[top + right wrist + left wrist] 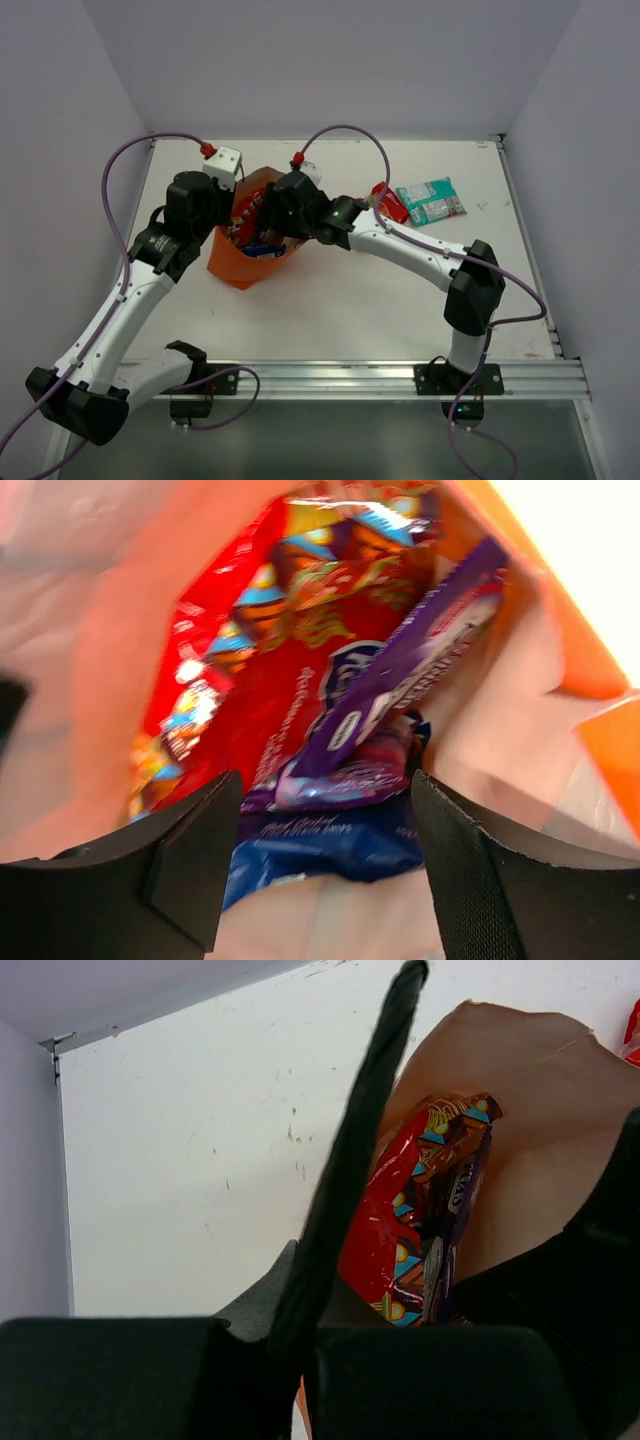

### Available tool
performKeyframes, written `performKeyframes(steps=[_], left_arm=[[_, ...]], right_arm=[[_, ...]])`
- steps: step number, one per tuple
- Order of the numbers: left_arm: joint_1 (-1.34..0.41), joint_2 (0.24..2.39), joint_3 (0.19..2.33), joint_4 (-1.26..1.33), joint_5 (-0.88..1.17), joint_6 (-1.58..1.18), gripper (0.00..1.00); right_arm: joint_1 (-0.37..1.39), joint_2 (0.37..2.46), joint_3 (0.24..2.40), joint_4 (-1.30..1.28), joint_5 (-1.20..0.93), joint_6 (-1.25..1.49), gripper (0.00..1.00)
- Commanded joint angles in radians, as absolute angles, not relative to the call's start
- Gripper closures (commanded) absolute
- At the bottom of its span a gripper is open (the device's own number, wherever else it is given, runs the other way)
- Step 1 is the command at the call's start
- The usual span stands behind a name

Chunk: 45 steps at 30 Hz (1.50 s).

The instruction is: Take the snacks out of the paper bag

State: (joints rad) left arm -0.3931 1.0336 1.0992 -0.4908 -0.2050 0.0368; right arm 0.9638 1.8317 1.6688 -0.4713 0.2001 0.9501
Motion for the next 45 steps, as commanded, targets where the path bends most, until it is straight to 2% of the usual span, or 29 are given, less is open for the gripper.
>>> performKeyframes(steps=[1,10,12,15,19,20,23,31,45], left_arm=[[-0.391,1.002,1.118,-0.391,-0.190,0.011,1.00],[-0.391,0.999,1.103,-0.393,-0.129,-0.043,1.00],[-0.391,0.996,1.101,-0.391,-0.124,-0.046,1.00],[-0.391,0.994,1.103,-0.397,-0.118,-0.046,1.00],[-0.391,0.989,1.098,-0.400,-0.121,-0.043,1.00],[-0.391,0.989,1.097,-0.400,-0.124,-0.041,1.00],[-0.391,0.988,1.089,-0.399,-0.138,-0.038,1.00],[-0.391,0.988,1.092,-0.396,-0.187,-0.025,1.00],[-0.391,1.020,1.144,-0.423,-0.284,-0.035,1.00]], right_arm=[[0.965,1.841,1.672,-0.491,0.294,1.040,0.29],[0.962,1.940,1.703,-0.502,0.388,1.160,0.27],[0.959,1.960,1.715,-0.502,0.393,1.180,0.28],[0.954,1.994,1.721,-0.499,0.393,1.201,0.35],[0.945,2.005,1.707,-0.456,0.384,1.192,0.62],[0.943,1.994,1.697,-0.446,0.382,1.178,0.78],[0.942,1.958,1.668,-0.401,0.379,1.114,1.00],[0.942,1.718,1.612,-0.239,0.356,0.881,1.00],[0.939,1.602,1.845,-0.262,0.232,0.612,1.00]])
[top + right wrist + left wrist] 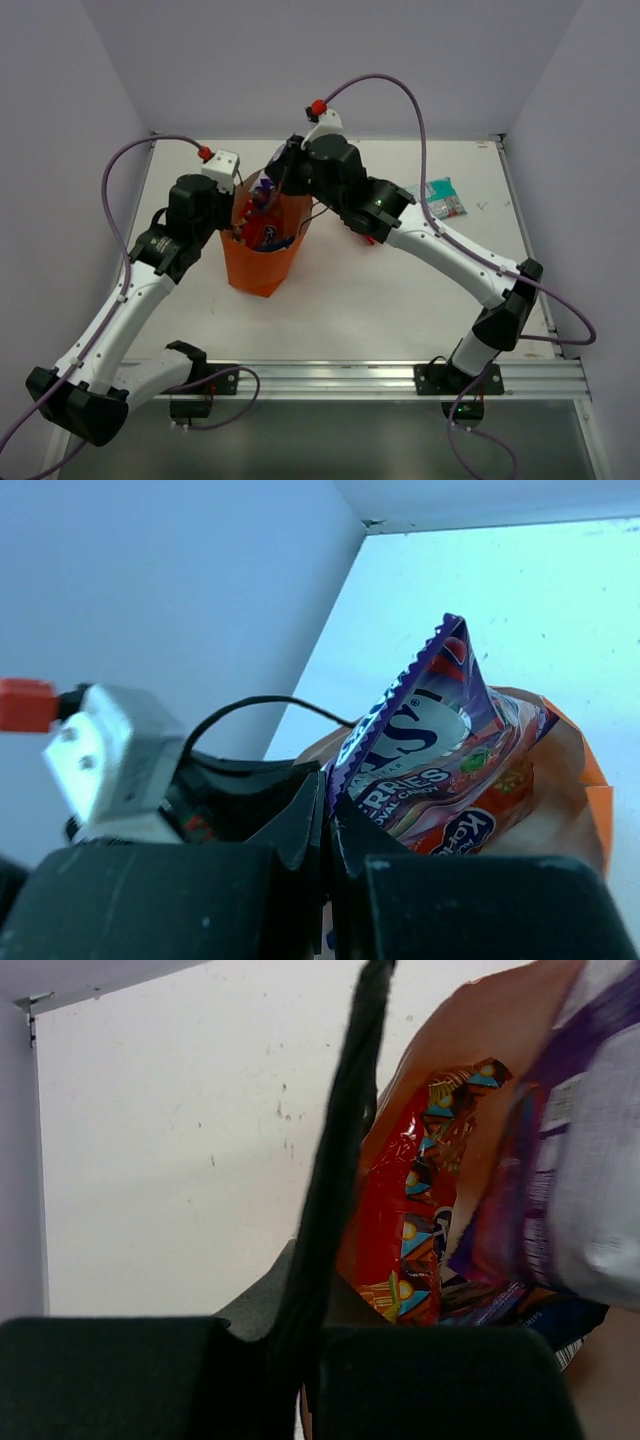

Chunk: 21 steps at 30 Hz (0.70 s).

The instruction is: Take the snacks out of the paper bag

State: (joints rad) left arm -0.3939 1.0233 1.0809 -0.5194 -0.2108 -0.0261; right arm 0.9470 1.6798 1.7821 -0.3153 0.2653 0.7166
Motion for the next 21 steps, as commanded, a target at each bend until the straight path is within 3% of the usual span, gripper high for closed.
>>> performKeyframes(steps=[1,10,21], left_arm=[[-0.391,1.025,1.147,-0.426,-0.313,-0.037,1.00],[-0.376,1.074,1.181,-0.403,-0.480,-0.005,1.00],[-0.357,1.097,1.232,-0.357,-0.500,0.072,1.00]], right_arm=[[0.936,1.582,1.850,-0.265,0.226,0.576,1.00],[0.793,1.208,1.714,-0.347,0.156,0.471,1.00],[0.744,0.956,1.169,-0.489,0.236,0.463,1.00]])
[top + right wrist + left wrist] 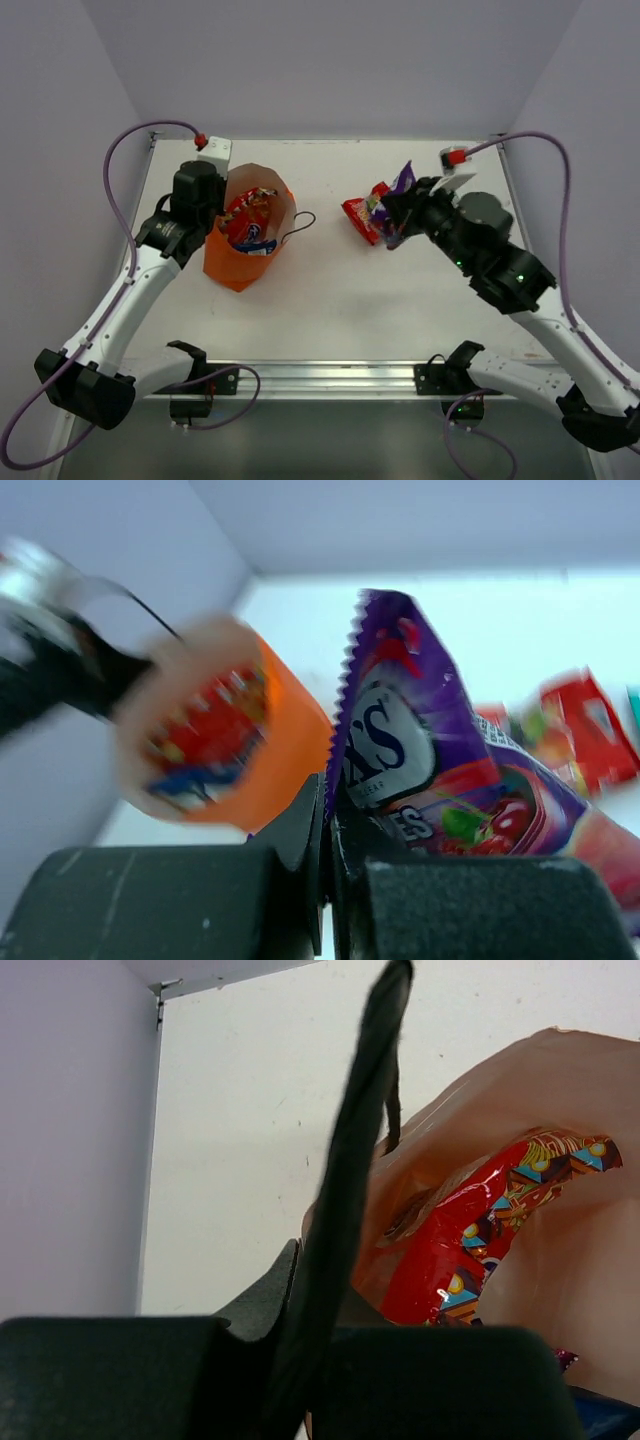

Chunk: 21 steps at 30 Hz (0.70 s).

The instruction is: Take the snacks out of the paper bag

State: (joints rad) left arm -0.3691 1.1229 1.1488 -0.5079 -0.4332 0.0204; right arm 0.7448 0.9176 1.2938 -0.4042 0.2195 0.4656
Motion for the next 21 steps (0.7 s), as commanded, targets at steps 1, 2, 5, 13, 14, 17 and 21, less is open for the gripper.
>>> performKeyframes(steps=[1,2,5,13,14,17,21], left_arm=[[-0.357,1.094,1.230,-0.354,-0.499,0.077,1.00],[-0.357,1.091,1.226,-0.345,-0.494,0.092,1.00],[-0.357,1.065,1.197,-0.321,-0.453,0.118,1.00],[-0.357,0.994,1.111,-0.322,-0.358,0.150,1.00],[-0.357,0.985,1.103,-0.322,-0.354,0.153,1.00],[-0.357,0.962,1.080,-0.328,-0.342,0.153,1.00],[-0.357,0.945,1.068,-0.334,-0.316,0.152,1.00]], right_arm=[[0.744,0.954,1.137,-0.489,0.235,0.485,1.00],[0.742,0.965,1.079,-0.483,0.229,0.498,1.00],[0.744,1.009,0.991,-0.443,0.169,0.531,1.00],[0.799,1.276,1.070,-0.386,0.054,0.548,0.57],[0.804,1.281,1.118,-0.394,0.051,0.545,0.50],[0.811,1.281,1.225,-0.454,0.052,0.526,0.15],[0.819,1.284,1.399,-0.546,0.038,0.497,0.08]])
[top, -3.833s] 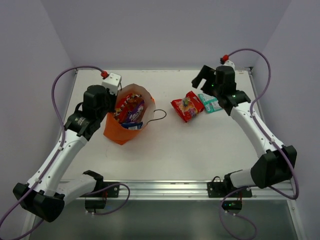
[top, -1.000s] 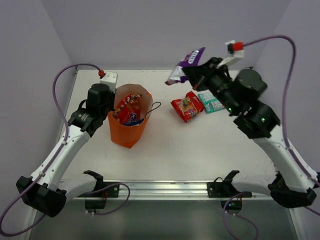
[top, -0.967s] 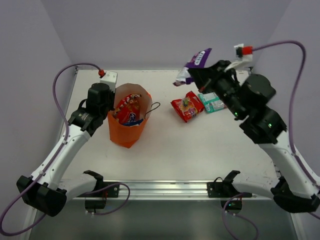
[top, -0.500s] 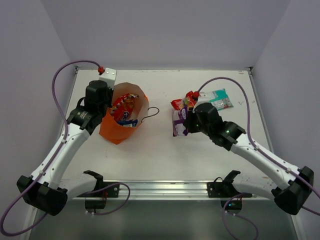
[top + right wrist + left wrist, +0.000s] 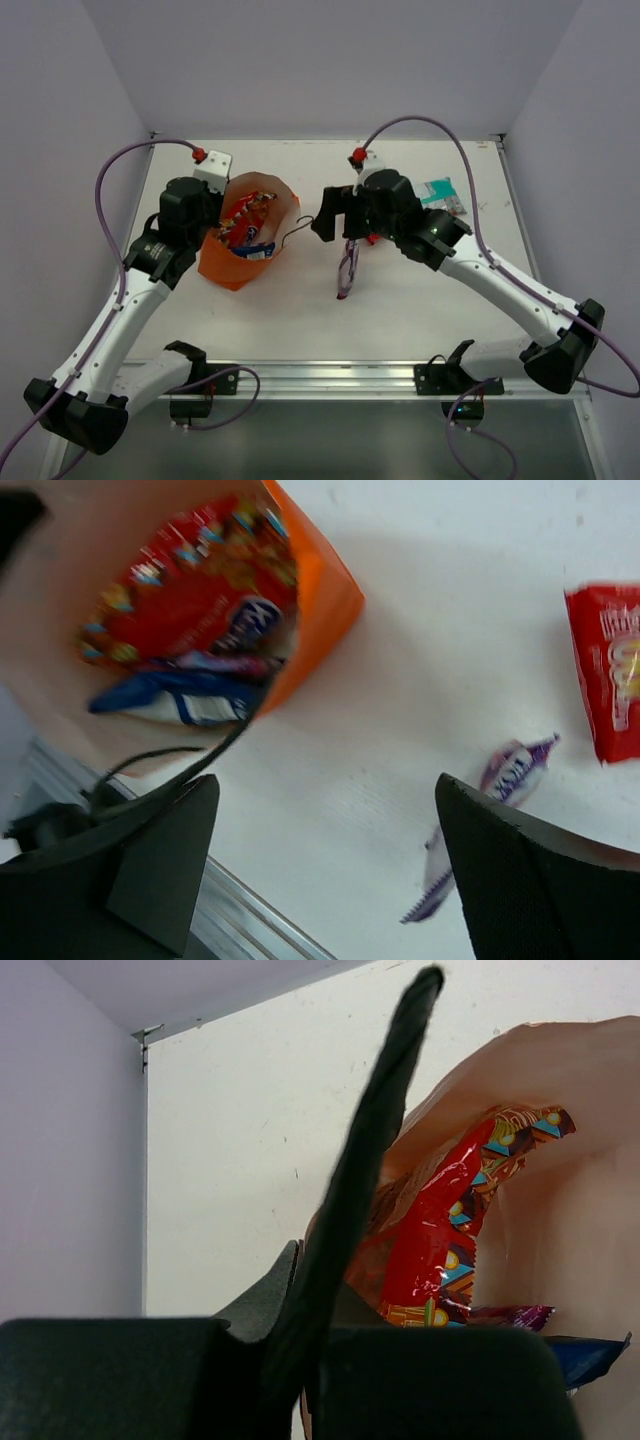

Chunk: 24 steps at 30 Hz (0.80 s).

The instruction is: Take the snacks out of the paper bag

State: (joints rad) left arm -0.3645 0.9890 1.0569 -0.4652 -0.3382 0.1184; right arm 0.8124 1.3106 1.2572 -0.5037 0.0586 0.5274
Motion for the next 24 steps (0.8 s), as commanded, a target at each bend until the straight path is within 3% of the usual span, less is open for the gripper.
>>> performKeyframes(steps=[1,10,24], left_arm=[[-0.357,0.943,1.068,-0.337,-0.304,0.152,1.00],[-0.357,0.948,1.075,-0.350,-0.259,0.137,1.00],[-0.359,0.971,1.106,-0.357,-0.121,0.106,1.00]], right_arm=[[0.822,1.282,1.431,-0.552,0.019,0.486,0.08],[0.868,1.466,1.745,-0.538,-0.144,0.574,0.14],[0.954,1.695,1.560,-0.422,-0.150,0.844,0.18]])
